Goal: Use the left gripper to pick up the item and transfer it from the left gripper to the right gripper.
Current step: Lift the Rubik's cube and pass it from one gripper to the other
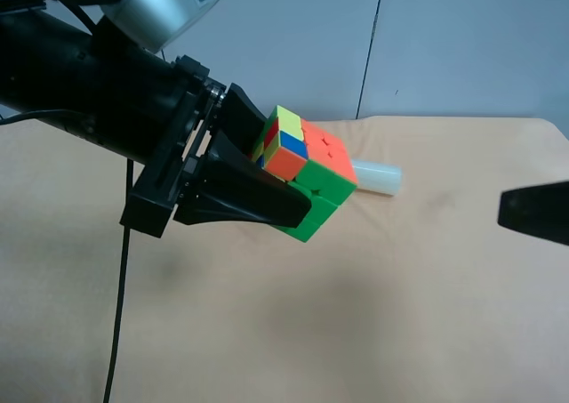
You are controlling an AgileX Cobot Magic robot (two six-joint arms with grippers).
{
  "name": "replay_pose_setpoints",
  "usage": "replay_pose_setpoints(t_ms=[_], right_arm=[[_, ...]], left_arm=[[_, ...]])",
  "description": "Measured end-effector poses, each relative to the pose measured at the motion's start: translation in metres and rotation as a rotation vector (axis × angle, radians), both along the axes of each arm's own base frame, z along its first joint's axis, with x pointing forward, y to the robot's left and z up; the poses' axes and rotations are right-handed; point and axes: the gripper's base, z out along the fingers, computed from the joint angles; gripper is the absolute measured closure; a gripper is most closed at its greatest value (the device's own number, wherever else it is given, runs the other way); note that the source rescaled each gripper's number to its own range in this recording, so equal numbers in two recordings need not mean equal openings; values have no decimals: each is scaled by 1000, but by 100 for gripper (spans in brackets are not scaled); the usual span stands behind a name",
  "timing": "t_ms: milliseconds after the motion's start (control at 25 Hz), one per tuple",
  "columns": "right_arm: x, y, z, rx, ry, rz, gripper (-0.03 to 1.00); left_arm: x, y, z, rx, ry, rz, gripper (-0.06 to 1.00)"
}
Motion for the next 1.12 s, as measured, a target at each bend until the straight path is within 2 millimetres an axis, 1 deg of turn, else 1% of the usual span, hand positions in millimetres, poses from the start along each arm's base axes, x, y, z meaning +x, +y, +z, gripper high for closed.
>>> replay_pose_setpoints(t_ms=[240,520,840,1120], right_arm=[[36,15,-1,125,31,100,-2],[69,31,-4,300,34,203,-2],[92,44,-12,474,70,347,-2],[109,49,-18,609,74,382,-2]], left_arm=[[1,-3,5,-60,-26,3,93],[5,-4,8,-101,-49,37,93],[7,-4,9,-107,-53,56,93],[9,-7,15,-184,-63,76,93]])
